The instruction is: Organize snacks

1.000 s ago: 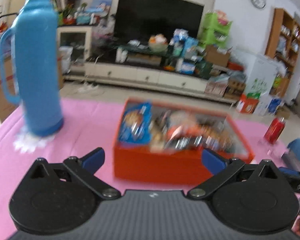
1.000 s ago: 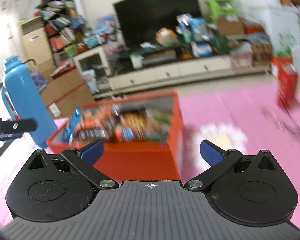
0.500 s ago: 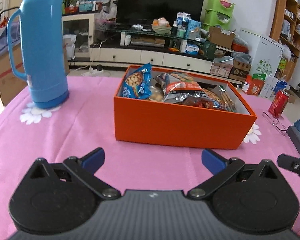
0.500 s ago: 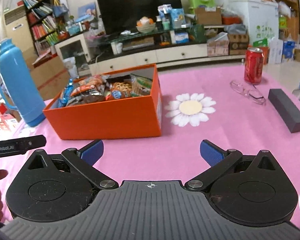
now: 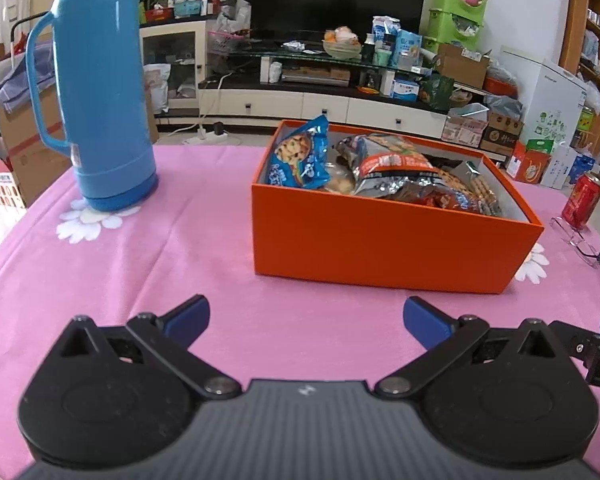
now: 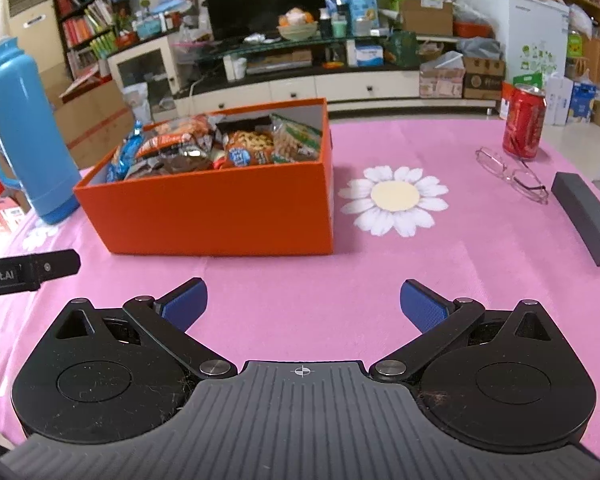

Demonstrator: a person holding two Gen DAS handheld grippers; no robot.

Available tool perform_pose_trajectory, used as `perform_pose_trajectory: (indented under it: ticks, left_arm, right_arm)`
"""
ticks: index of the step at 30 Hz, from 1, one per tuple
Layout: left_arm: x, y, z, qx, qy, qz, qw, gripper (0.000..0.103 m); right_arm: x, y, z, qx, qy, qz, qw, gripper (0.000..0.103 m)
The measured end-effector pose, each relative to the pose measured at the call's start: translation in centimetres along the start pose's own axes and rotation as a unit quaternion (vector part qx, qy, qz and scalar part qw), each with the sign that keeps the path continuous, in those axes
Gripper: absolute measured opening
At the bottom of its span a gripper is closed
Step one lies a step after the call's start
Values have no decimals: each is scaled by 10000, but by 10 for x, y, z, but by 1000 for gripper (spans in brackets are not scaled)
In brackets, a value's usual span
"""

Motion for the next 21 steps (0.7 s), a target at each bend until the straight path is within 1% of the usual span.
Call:
perform_pose_trajectory:
  ticks: [5,8,12,15,21]
  left_arm:
    - [-2,-1,-3,-17,114,3,9999,102]
    - [-1,-1,-4,-58,93,12,9999,102]
    - [4,-5,-6,-142,-50,59,9999,102]
    - [8,-6,-9,-139,-15,-42,9999,102]
    - [15,-5,-7,-10,-15,-251,9997,102]
  right_arm:
    - [2,-4,-4,-59,20,-75,10000,93]
    - [3,-6,-5,-81,37,-84,9999,93]
    - [3,-7,-6,-80,68,-95,9999,93]
    - [1,-8,-8,-117,100,-85,9998,93]
    - [3,-10,-11,-155,77,-42,9998,93]
Point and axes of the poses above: each gripper's, at about its wrist camera, not at the fingertips, and z roughly against the way its jaws point, x to its right, y to its top, the point moved 10 cm from there along -z, roughly the way its jaws point, and after that the axes turned 12 degrees about z, right-handed, at the moved point
